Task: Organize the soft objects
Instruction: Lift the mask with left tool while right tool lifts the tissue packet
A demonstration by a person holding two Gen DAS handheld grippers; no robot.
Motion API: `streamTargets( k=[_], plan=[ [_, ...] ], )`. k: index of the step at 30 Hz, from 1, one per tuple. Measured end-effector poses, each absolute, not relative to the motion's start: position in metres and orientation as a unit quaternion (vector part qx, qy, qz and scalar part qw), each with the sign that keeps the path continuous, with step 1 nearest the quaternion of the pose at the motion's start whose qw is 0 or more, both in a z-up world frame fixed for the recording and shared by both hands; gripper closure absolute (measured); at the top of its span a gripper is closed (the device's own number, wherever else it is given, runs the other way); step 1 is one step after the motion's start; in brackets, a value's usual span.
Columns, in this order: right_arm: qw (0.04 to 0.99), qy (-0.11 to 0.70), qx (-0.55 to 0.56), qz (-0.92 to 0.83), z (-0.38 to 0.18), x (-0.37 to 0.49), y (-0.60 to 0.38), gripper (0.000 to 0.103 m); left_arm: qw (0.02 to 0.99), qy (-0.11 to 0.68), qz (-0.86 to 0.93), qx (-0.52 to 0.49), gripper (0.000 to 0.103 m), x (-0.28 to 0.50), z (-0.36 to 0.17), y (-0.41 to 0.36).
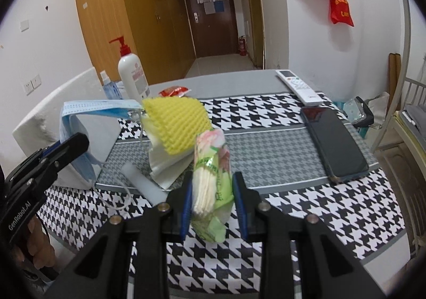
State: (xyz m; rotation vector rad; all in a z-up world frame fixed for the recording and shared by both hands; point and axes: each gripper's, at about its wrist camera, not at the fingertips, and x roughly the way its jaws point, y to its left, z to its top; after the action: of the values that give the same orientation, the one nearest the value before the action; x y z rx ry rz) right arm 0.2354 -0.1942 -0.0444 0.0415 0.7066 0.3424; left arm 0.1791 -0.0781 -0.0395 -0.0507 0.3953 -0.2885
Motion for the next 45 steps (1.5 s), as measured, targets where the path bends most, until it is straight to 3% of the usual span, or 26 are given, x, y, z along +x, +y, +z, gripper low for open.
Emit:
streamTargets(
  k=[45],
  plan=[
    [0.948, 0.250, 0.056, 0.191, 0.002, 0.190, -0.201, 0.070, 0.975, 0.178, -0.133, 0.005, 0.087, 0.159, 0.003, -0.072]
  ],
)
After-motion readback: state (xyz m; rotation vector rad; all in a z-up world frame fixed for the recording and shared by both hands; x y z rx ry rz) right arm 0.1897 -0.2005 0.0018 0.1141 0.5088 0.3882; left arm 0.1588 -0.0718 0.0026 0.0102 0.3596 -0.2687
